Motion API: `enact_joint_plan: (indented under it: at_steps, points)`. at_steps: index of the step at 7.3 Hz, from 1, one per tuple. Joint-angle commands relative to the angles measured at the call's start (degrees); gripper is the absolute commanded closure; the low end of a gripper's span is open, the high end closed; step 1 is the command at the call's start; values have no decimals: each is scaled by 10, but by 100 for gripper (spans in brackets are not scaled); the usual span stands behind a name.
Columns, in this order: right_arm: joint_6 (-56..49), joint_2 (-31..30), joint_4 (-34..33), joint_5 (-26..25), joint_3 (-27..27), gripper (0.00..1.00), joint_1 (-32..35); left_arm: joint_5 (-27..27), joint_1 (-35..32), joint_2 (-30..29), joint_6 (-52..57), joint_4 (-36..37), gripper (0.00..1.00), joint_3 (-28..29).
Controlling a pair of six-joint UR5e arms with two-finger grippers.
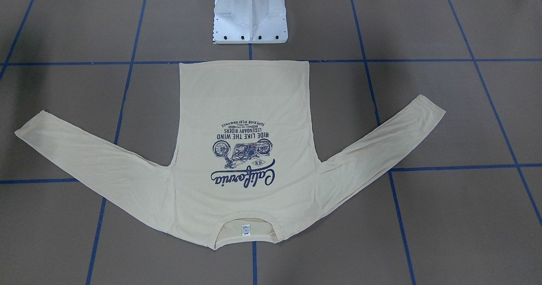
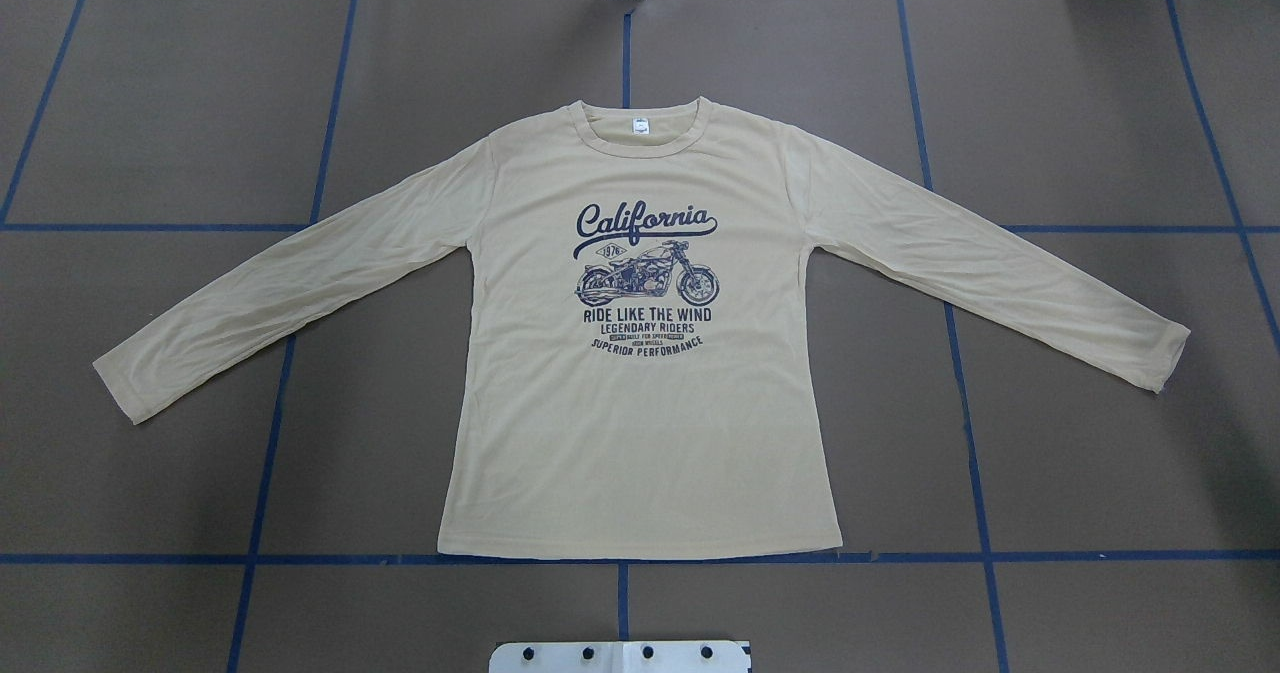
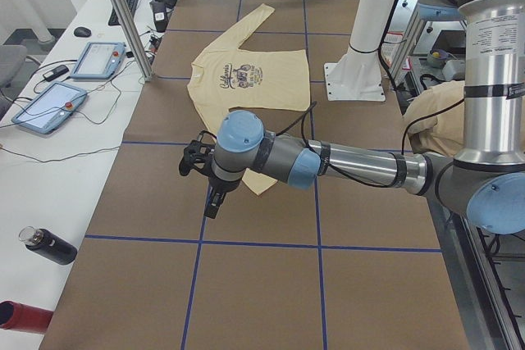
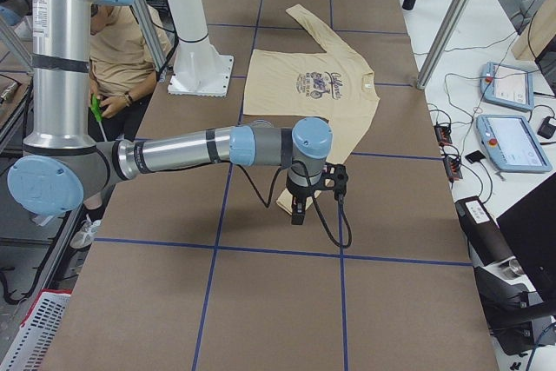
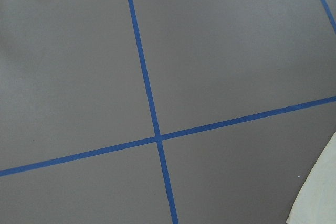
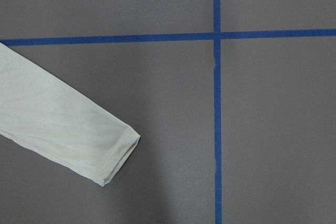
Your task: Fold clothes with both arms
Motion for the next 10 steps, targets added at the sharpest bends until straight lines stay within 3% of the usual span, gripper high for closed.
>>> enact_joint_plan:
  at_steps: [1, 4, 6, 8, 10]
  points:
    - [2, -1, 0, 2, 0, 0, 0, 2, 4, 5, 2, 3, 0, -16]
    - [7, -3, 29, 7, 2, 0, -1, -11, 4, 55, 7, -18, 0, -46]
    - [13, -4, 46, 8, 0, 0, -52, -26, 6, 58, 8, -45, 0, -48]
    - [107, -4, 144, 7, -39, 0, -105, -53, 8, 58, 3, -45, 0, -47]
    - [208, -9, 288, 8, -97, 1, -133, -68, 7, 58, 2, -46, 0, -47]
